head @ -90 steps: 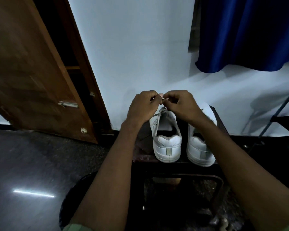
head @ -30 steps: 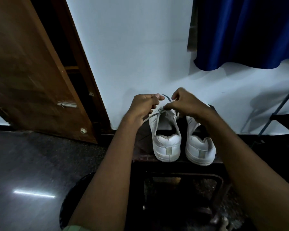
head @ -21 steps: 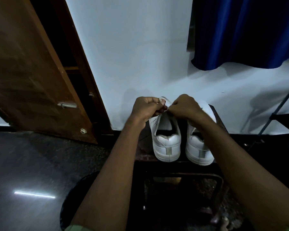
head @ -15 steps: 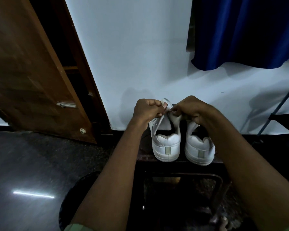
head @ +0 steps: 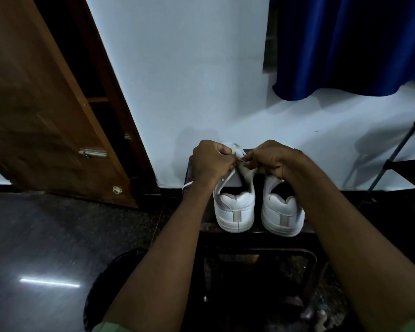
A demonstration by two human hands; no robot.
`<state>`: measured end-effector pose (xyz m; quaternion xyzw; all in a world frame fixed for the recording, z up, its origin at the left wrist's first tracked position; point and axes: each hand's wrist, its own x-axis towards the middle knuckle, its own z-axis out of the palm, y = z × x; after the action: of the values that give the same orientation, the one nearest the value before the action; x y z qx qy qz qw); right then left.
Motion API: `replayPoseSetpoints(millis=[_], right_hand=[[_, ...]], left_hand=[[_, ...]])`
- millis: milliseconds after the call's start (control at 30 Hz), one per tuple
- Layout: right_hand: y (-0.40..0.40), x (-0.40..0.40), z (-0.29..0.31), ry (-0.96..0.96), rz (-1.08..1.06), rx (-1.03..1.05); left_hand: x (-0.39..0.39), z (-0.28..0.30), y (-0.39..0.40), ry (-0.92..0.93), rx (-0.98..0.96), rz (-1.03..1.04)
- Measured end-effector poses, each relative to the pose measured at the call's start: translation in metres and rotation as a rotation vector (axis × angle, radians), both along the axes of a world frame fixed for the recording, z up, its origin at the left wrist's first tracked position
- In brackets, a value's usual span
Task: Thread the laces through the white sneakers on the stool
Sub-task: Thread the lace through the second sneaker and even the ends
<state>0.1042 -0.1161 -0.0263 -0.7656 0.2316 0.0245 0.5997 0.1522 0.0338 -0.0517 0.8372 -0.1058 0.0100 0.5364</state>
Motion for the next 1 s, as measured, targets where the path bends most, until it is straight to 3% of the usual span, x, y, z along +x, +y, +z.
replayPoseSetpoints(millis=[400,600,667,767,833,900,1000], right_hand=[[-0.002,0.004,-0.006,-0.017,-0.004,0.064],[0.004,0.002,-0.012,-0.11,-0.022,-0.291],[0.005,0.002,-0.008,-0.068,0.015,-0.368],[-0.003,0.003,0.004,0.037,0.062,-0.694],[-0.011,0.008,0.01,-0.002,-0.014,-0.768],[-0.016,0.008,0.017,-0.168,-0.121,-0.392],[-0.018,-0.001,0.022,-0.314,-0.204,0.466]], left_hand=[[-0.003,0.004,-0.002,0.055,0.145,0.083],[-0.001,0.0,0.001,0.234,-0.056,0.014],[-0.003,0.005,0.004,0.335,-0.168,-0.013],[-0.001,0.015,0.005,0.458,-0.354,0.036],[-0.001,0.023,0.007,0.487,-0.49,0.064],[0.0,0.027,0.009,0.491,-0.598,0.059],[0.0,0.031,0.009,0.452,-0.636,0.016]])
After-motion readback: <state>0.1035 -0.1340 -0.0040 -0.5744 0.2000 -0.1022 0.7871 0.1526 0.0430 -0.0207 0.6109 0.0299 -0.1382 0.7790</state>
